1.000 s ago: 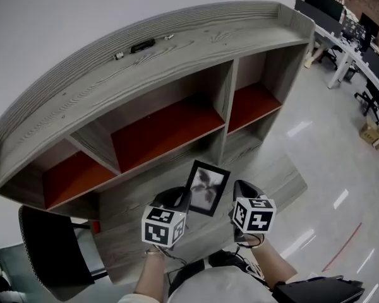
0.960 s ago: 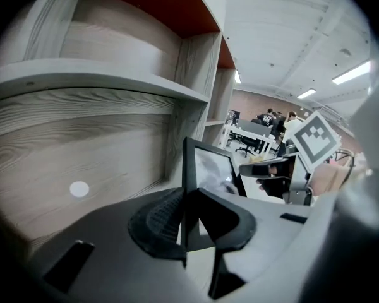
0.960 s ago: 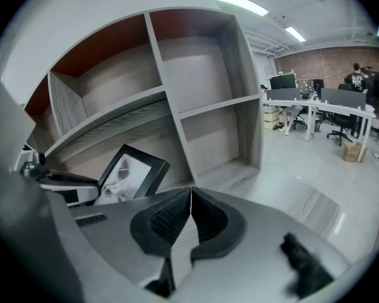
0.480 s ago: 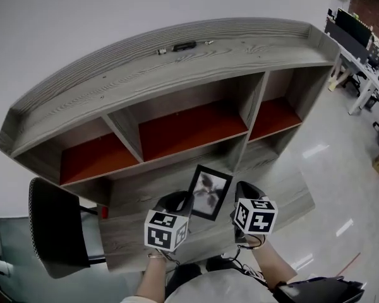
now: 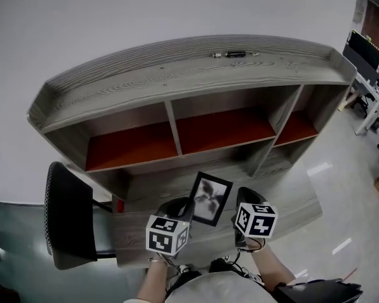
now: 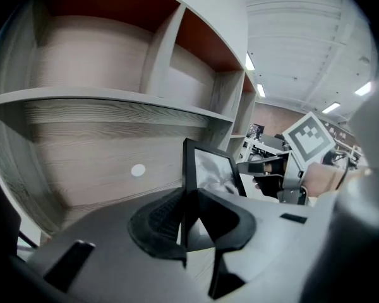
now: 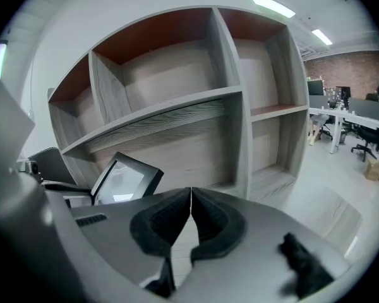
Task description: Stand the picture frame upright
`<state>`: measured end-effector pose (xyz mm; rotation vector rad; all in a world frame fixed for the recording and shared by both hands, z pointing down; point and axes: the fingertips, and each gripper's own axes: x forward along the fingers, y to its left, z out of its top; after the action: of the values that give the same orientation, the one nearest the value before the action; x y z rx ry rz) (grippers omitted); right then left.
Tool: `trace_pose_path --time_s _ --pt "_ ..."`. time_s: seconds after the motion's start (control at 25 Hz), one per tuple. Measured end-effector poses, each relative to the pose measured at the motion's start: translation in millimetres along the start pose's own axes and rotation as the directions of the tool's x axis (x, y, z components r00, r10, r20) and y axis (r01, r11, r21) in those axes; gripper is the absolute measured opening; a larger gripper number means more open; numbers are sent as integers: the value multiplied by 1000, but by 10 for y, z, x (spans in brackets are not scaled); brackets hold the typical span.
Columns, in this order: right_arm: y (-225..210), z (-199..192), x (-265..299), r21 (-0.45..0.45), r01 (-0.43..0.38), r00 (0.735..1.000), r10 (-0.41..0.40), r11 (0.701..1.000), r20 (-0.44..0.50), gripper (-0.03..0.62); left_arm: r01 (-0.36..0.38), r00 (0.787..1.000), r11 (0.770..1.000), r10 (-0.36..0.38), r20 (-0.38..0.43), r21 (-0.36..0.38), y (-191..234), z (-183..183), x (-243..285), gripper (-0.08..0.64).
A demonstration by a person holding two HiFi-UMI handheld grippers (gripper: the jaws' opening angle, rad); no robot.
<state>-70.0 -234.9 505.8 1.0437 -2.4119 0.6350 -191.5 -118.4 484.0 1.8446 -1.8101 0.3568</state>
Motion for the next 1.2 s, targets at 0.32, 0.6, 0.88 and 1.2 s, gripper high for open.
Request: trace_pose_path --time_s 0.32,0.6,0.88,1.2 --pt "662 -67 -17 -47 -31 1000 31 998 3 32 -57 997 997 60 51 -46 475 -116 -549 75" --pt "1248 -134 -1 -103 -80 997 80 991 -5 32 -119 987 988 128 93 -102 892 -221 -999 75" --pt "1664 -173 40 -153 -121 993 120 981 -14 32 -165 972 976 185 143 -144 1165 -250 -1359 75" --pt "1900 -129 3 -189 -151 988 152 970 -6 32 -195 949 964 233 212 -183 1306 -119 -1653 75"
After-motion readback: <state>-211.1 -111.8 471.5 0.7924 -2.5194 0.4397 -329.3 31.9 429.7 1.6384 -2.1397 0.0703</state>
